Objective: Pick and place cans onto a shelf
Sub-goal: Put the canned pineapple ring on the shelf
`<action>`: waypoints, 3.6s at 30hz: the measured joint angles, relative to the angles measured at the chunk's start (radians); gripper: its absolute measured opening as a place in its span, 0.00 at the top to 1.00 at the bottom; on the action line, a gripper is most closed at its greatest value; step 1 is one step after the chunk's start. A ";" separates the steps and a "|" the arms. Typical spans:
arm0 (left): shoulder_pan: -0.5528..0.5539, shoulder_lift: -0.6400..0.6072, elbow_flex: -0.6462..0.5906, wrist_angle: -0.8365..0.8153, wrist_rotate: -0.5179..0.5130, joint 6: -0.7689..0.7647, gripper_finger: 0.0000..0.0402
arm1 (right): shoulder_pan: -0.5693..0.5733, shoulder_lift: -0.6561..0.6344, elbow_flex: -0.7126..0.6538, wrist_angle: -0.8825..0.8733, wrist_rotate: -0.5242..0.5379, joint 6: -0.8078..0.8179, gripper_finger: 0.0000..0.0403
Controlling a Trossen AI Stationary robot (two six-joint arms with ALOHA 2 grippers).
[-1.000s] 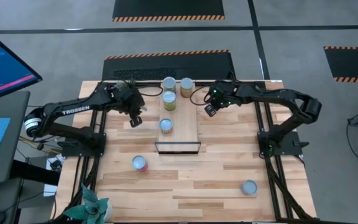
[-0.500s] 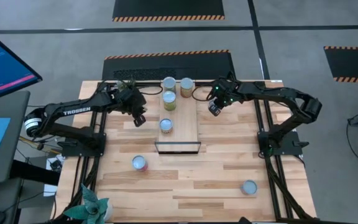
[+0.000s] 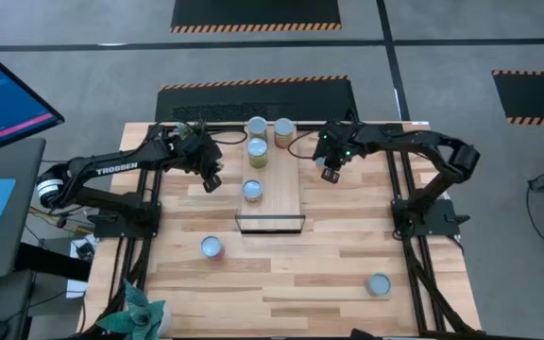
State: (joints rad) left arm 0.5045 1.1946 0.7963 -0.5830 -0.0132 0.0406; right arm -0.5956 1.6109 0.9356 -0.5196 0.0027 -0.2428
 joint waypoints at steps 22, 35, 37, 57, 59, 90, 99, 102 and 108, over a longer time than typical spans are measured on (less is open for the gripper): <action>0.000 0.000 0.000 -0.002 -0.001 0.011 0.82 | -0.007 -0.035 0.121 0.019 0.260 0.029 0.83; -0.001 0.000 0.000 -0.002 0.002 -0.009 0.82 | -0.260 0.033 0.135 0.074 0.208 0.244 0.83; -0.001 0.000 0.000 -0.002 0.004 -0.011 0.82 | -0.263 0.033 0.135 0.069 0.204 0.245 0.83; -0.004 0.000 0.000 -0.008 0.008 0.003 0.82 | -0.184 0.013 0.135 -0.267 0.041 0.441 0.83; -0.004 0.000 0.000 -0.006 0.001 0.013 0.82 | -0.136 -0.025 0.133 -0.298 0.065 0.451 0.83; -0.004 0.000 0.001 -0.001 -0.014 0.070 0.82 | -0.372 -0.017 0.137 -0.392 0.357 0.520 0.89; -0.004 0.000 0.001 -0.001 -0.013 0.109 0.82 | -0.373 0.031 0.136 -0.383 0.420 0.605 0.95; -0.004 0.000 0.001 -0.001 -0.013 0.109 0.82 | -0.374 0.031 0.136 -0.366 0.440 0.640 0.96; -0.004 0.000 0.001 -0.001 -0.011 0.109 0.82 | -0.375 0.031 0.136 -0.349 0.459 0.689 0.97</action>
State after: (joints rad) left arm 0.5003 1.1950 0.7971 -0.5844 -0.0240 0.1501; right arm -0.9711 1.6415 1.0718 -0.8688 0.4622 0.4461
